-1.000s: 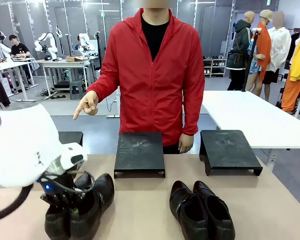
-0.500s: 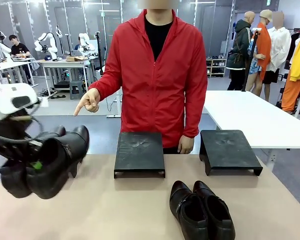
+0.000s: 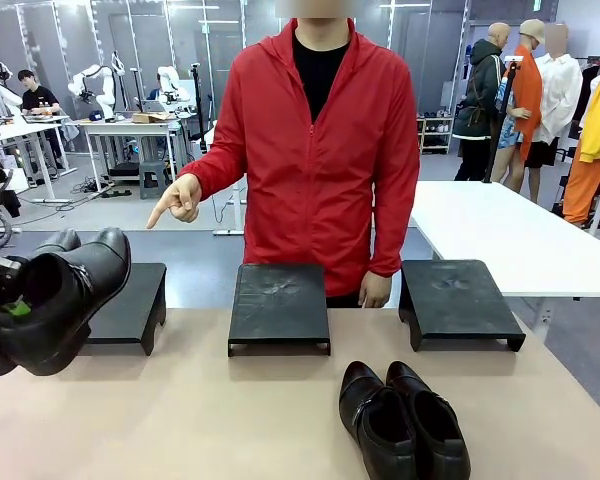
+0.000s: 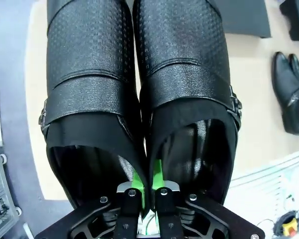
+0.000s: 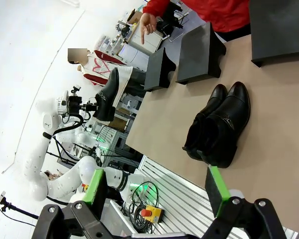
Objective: Place the shoes on the stand as instructed by the person.
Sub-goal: Pick up one pair of Shoes and place it on the Shoes Stand indicated by the person.
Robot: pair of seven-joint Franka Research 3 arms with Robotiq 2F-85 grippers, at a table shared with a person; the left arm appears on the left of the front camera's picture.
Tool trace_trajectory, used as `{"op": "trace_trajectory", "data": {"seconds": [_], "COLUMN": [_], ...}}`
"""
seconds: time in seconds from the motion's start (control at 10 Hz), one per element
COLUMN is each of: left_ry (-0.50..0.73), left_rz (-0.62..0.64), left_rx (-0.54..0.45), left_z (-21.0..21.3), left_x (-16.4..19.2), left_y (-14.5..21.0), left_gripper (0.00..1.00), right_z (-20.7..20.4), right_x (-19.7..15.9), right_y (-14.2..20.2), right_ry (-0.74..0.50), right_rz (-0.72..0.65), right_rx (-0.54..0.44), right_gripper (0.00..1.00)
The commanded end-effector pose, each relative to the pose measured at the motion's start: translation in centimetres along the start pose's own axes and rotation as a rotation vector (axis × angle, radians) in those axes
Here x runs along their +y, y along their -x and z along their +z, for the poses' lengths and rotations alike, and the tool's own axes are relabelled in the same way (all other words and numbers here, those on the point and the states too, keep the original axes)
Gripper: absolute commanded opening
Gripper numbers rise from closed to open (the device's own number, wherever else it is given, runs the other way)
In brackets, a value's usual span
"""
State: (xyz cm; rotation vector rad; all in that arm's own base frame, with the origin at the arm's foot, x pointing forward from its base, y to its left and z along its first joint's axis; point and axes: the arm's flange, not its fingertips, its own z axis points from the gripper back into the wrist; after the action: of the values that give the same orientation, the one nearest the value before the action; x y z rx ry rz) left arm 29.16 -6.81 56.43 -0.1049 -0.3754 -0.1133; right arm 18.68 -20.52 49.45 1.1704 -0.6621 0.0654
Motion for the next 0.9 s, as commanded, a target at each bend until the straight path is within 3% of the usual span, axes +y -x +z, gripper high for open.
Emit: {"op": "trace_trajectory", "data": {"seconds": [0.0, 0.3, 0.4, 0.5, 0.7, 0.8], "left_ry": [-0.014, -0.014, -0.010, -0.037, -0.052, -0.089], "left_rz": [-0.008, -0.008, -0.016, -0.043, -0.017, 0.007], "left_rx": [0.015, 0.015, 0.037, -0.042, -0.018, -0.057], "left_z": [-0.6, -0.6, -1.5, -1.3, -2.6, -3.7], "left_x": [-1.3, -1.3, -0.8, -0.4, 1.7, 2.6], "left_y": [-0.2, -0.2, 0.3, -0.5, -4.5, -6.9], "left_gripper": [0.00, 0.00, 0.07, 0.07, 0.07, 0.07], "right_z": [0.1, 0.1, 0.1, 0.1, 0.1, 0.1], "right_x": [0.1, 0.1, 0.1, 0.1, 0.1, 0.1], "right_y": [0.0, 0.0, 0.0, 0.0, 0.0, 0.0], "right_ry": [-0.005, -0.005, -0.005, -0.005, -0.005, -0.005], "right_rz": [0.020, 0.020, 0.020, 0.020, 0.020, 0.020], "right_rx": [-0.010, -0.010, -0.010, -0.010, -0.010, -0.010], "right_gripper": [1.00, 1.00, 1.00, 1.00, 1.00, 1.00]}}
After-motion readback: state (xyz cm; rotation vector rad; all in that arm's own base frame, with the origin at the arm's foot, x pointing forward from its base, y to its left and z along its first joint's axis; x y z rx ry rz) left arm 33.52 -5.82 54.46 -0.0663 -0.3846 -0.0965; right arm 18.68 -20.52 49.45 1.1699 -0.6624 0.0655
